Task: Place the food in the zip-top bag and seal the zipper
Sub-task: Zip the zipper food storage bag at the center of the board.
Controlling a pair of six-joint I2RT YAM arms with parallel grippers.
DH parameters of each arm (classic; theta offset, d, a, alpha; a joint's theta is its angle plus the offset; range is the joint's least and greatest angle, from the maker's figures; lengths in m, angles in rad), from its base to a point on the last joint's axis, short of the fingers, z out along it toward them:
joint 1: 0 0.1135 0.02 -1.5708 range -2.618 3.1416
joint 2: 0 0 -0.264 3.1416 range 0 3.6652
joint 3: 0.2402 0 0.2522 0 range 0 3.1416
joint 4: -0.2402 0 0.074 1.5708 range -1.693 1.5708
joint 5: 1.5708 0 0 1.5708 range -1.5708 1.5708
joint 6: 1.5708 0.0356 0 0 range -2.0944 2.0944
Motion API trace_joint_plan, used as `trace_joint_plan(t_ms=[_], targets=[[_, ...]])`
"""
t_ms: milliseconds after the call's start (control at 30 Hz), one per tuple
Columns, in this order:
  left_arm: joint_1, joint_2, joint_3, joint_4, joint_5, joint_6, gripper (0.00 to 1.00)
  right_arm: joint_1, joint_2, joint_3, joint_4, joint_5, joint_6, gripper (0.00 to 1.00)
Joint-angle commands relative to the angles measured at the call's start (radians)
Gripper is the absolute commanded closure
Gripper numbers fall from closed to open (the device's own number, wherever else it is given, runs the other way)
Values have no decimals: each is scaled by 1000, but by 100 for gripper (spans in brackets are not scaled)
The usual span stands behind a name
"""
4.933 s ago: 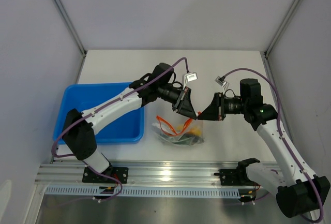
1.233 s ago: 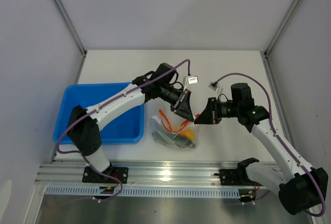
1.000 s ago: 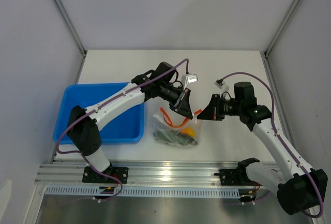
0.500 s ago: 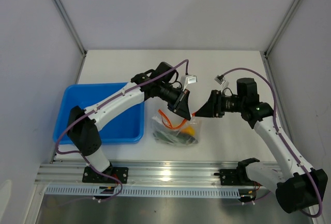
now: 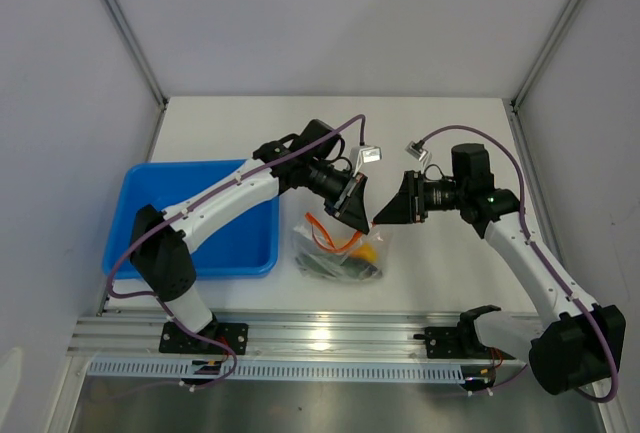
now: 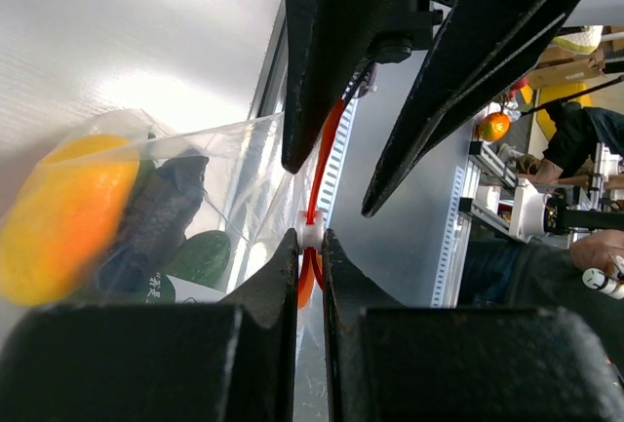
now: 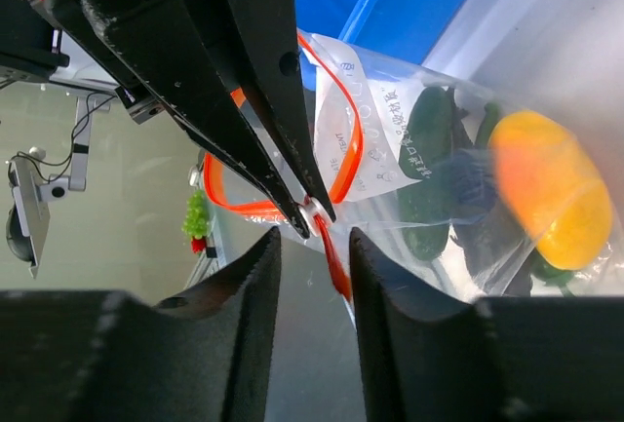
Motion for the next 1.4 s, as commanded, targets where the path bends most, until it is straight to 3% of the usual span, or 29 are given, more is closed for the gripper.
trace_joint_plan(t_ms=[0,100,800,933,1000,1133,1367], targets=[[-1,-23,32,10,29,22,100,9,-5,11,49,-45,-13,65],[-1,-21,32,15,35,21,99,9,-10,1,52,-47,-10,72],[-1,-20,32,28,44,7,99,15,-13,-43,45,-25,-8,71],[-1,-21,27,28,44,7,99,11,-10,-43,66,-7,22,100],[-1,-21,30,24,43,7,99,9,-7,-40,77,-2,39,100],[1,-27,32,6,1,5,99,3,-37,-22,25,171,29,100],[1,-82,47,-45,-241,-7,99,-28,-64,1,-69,385,39,100]])
